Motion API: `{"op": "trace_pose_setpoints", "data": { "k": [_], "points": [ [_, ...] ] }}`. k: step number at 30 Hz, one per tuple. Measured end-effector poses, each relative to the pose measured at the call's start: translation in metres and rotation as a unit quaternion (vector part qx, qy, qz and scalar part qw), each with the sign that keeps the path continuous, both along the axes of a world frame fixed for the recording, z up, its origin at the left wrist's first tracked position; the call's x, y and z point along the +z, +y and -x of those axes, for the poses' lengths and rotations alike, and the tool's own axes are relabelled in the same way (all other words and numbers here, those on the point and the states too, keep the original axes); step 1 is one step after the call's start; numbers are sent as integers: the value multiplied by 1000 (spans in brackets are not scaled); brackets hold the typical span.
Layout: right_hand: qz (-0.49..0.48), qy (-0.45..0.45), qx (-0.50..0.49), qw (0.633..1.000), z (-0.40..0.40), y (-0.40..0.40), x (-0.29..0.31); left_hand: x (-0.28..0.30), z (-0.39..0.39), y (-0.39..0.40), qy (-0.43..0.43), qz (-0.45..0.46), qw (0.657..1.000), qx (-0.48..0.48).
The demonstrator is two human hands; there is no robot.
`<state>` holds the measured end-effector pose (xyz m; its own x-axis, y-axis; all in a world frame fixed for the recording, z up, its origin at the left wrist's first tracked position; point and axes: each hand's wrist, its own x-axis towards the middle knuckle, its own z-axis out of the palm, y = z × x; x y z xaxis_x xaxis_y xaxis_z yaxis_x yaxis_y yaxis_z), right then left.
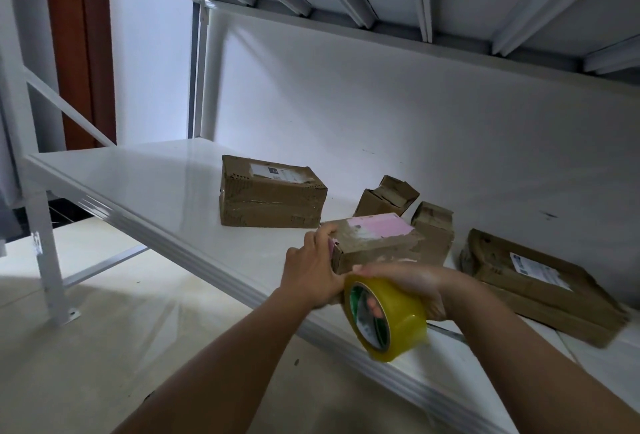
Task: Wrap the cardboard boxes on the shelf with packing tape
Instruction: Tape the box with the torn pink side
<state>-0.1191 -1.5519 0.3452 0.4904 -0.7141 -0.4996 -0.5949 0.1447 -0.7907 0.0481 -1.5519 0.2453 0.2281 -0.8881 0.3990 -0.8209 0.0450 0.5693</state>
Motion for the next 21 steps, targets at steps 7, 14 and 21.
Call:
{"op": "trace_pose_setpoints", "data": {
  "k": [7,14,21],
  "points": [
    [138,-117,12,983,6,-8,53,24,-4,-13,222,-118,967,-50],
    [159,-117,-93,976,-11,-20,53,-1,8,-9,392,-53,908,-141],
    [171,-35,-53,983,-22,-23,51,-12,-11,0,120,2,980,-159]
  ]
}}
